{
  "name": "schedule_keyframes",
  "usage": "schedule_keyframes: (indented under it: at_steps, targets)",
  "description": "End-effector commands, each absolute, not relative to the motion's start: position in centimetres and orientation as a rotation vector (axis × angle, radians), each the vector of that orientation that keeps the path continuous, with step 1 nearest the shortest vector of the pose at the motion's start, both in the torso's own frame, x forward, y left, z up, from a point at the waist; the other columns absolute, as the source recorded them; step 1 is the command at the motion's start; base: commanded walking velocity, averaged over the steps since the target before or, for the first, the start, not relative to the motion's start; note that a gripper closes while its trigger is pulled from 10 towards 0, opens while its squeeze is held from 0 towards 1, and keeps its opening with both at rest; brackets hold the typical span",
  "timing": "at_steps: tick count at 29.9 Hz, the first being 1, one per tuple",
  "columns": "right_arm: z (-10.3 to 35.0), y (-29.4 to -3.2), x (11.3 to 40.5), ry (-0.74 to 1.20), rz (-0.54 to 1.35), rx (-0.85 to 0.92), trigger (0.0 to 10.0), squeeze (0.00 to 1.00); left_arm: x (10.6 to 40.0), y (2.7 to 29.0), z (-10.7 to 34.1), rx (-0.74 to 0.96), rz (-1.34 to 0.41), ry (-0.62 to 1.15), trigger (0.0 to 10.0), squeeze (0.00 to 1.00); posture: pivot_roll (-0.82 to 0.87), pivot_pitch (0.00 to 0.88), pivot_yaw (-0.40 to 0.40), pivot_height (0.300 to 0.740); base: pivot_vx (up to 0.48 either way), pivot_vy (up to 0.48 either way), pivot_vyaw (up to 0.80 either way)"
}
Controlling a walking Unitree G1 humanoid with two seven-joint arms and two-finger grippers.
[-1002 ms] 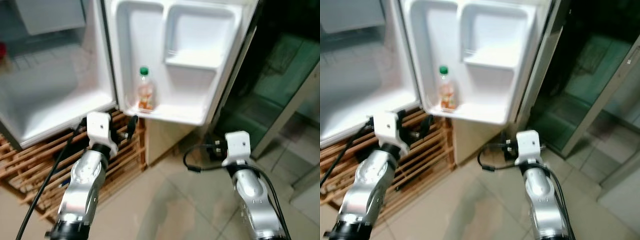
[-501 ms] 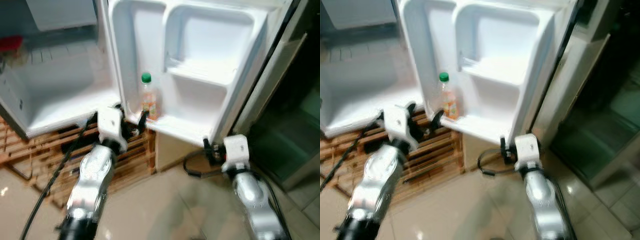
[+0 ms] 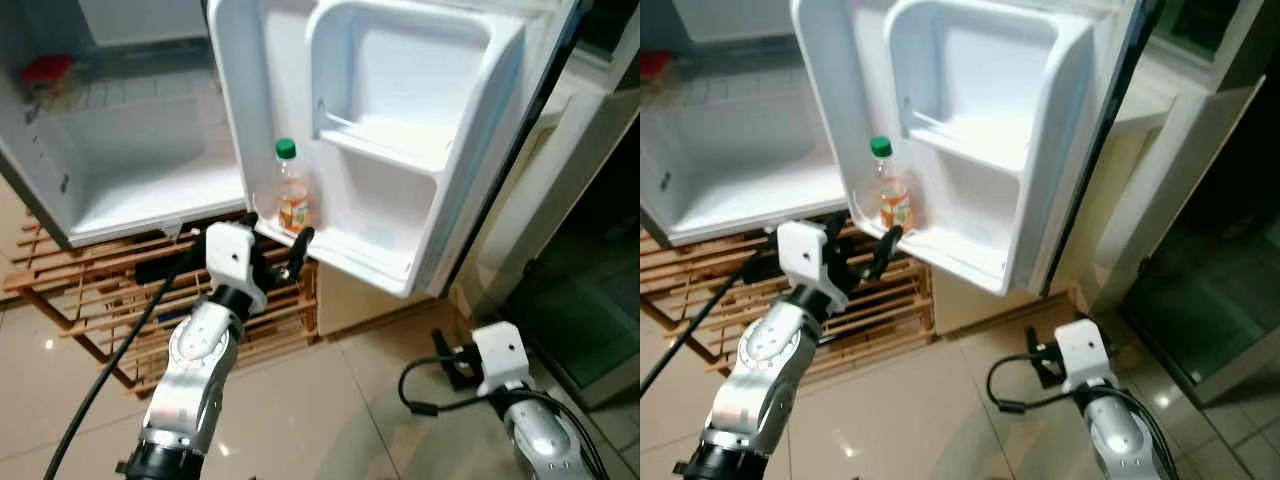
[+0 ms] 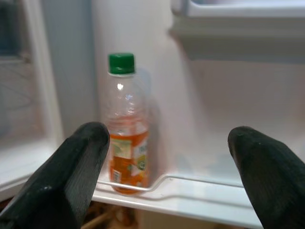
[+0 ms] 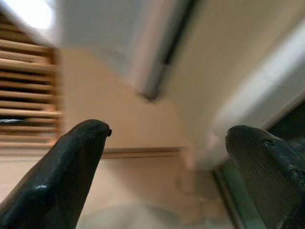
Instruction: Restocking fridge
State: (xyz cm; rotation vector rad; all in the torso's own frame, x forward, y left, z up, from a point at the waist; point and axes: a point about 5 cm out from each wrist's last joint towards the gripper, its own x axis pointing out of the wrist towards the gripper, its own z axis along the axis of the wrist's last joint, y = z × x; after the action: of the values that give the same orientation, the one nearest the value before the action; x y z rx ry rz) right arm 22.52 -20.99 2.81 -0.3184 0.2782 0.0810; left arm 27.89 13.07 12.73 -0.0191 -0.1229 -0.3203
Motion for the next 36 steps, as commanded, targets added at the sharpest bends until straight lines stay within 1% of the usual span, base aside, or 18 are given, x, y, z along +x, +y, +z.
schedule_keyframes:
  at_steps: [1, 3, 5, 6, 10, 14, 15, 16, 17, 18, 20, 22, 25, 28, 34, 35, 36]
  targets:
    - [4.0, -22.4, 23.8, 0.241, 0.011, -0.348, 10.0, 0.00, 28.4, 13.1, 13.0, -0.028, -0.296, -0.124, 10.0, 0.00, -0.13, 0.000, 0.028, 0.740, 0.356, -0.319, 0.00]
    - [4.8, -22.5, 25.0, 0.211, 0.009, -0.371, 10.0, 0.00, 28.5, 13.4, 13.0, -0.036, -0.282, -0.121, 10.0, 0.00, -0.13, 0.000, 0.031, 0.740, 0.367, -0.304, 0.00]
    - [6.0, -22.7, 26.8, 0.177, -0.017, -0.391, 10.0, 0.00, 28.5, 13.7, 13.0, -0.037, -0.259, -0.119, 10.0, 0.00, -0.12, 0.000, 0.031, 0.740, 0.429, -0.131, 0.00]
    - [7.0, -23.3, 28.1, 0.150, -0.064, -0.411, 10.0, 0.00, 28.6, 13.9, 13.1, -0.034, -0.238, -0.124, 10.0, 0.00, -0.11, 0.000, 0.028, 0.740, 0.000, 0.000, 0.00]
    - [8.7, -25.2, 29.9, 0.132, -0.174, -0.452, 10.0, 0.00, 28.6, 14.1, 13.2, -0.027, -0.234, -0.125, 10.0, 0.00, -0.09, 0.000, 0.024, 0.740, 0.000, 0.000, 0.00]
    - [10.6, -26.6, 32.1, 0.119, -0.266, -0.490, 10.0, 0.00, 28.5, 14.4, 11.6, 0.011, -0.216, -0.037, 10.0, 0.00, -0.09, 0.000, 0.020, 0.740, 0.000, 0.000, 0.00]
    - [11.6, -26.7, 33.2, 0.108, -0.266, -0.490, 10.0, 0.00, 28.6, 14.7, 8.7, 0.119, -0.207, 0.176, 10.0, 0.00, -0.08, 0.000, 0.018, 0.740, 0.000, 0.000, 0.00]
    - [11.6, -26.7, 33.2, 0.108, -0.266, -0.490, 10.0, 0.00, 28.6, 14.7, 8.7, 0.119, -0.207, 0.176, 10.0, 0.00, -0.08, 0.000, 0.018, 0.740, 0.000, 0.000, 0.00]
    - [12.4, -26.6, 34.0, 0.105, -0.247, -0.484, 10.0, 0.00, 28.2, 15.8, 5.7, 0.142, -0.154, 0.404, 10.0, 0.00, -0.07, 0.000, 0.017, 0.740, 0.000, 0.000, 0.00]
    - [12.6, -26.6, 34.4, 0.105, -0.239, -0.480, 10.0, 0.00, 27.9, 16.1, 4.7, 0.110, -0.130, 0.482, 10.0, 0.00, -0.07, 0.000, 0.017, 0.740, 0.000, 0.000, 0.00]
    - [13.7, -26.7, 35.2, 0.080, -0.234, -0.471, 10.0, 0.00, 27.4, 16.9, 3.2, 0.060, -0.106, 0.566, 10.0, 0.00, -0.08, 0.000, 0.020, 0.740, 0.000, 0.000, 0.00]
    - [15.2, -26.0, 36.3, 0.048, -0.209, -0.466, 10.0, 0.00, 26.7, 17.4, 1.6, 0.112, -0.146, 0.635, 10.0, 0.00, -0.07, 0.000, 0.017, 0.740, 0.000, 0.000, 0.00]
    - [16.0, -24.9, 37.4, 0.033, -0.181, -0.454, 10.0, 0.00, 25.2, 17.6, -0.7, 0.169, -0.212, 0.753, 10.0, 0.00, -0.07, 0.000, 0.023, 0.740, 0.000, 0.000, 0.00]
    - [16.4, -23.2, 38.3, 0.031, -0.123, -0.399, 10.0, 0.00, 23.8, 18.0, -2.9, 0.164, -0.245, 0.859, 10.0, 0.00, -0.07, 0.000, 0.032, 0.740, 0.000, 0.000, 0.00]
    - [17.4, -19.0, 39.5, -0.001, 0.080, -0.227, 10.0, 0.00, 24.1, 19.0, -3.5, 0.304, -0.282, 0.898, 10.0, 0.00, -0.07, 0.000, 0.042, 0.740, 0.000, 0.000, 0.00]
    - [17.4, -19.0, 39.5, -0.001, 0.080, -0.227, 10.0, 0.00, 24.1, 19.0, -3.5, 0.304, -0.282, 0.898, 10.0, 0.00, -0.07, 0.000, 0.042, 0.740, 0.000, 0.000, 0.00]
    - [17.5, -17.9, 39.6, -0.012, 0.152, -0.164, 10.0, 0.00, 24.0, 19.2, -3.8, 0.324, -0.293, 0.907, 10.0, 0.00, -0.07, 0.000, 0.040, 0.740, 0.000, 0.000, 0.00]
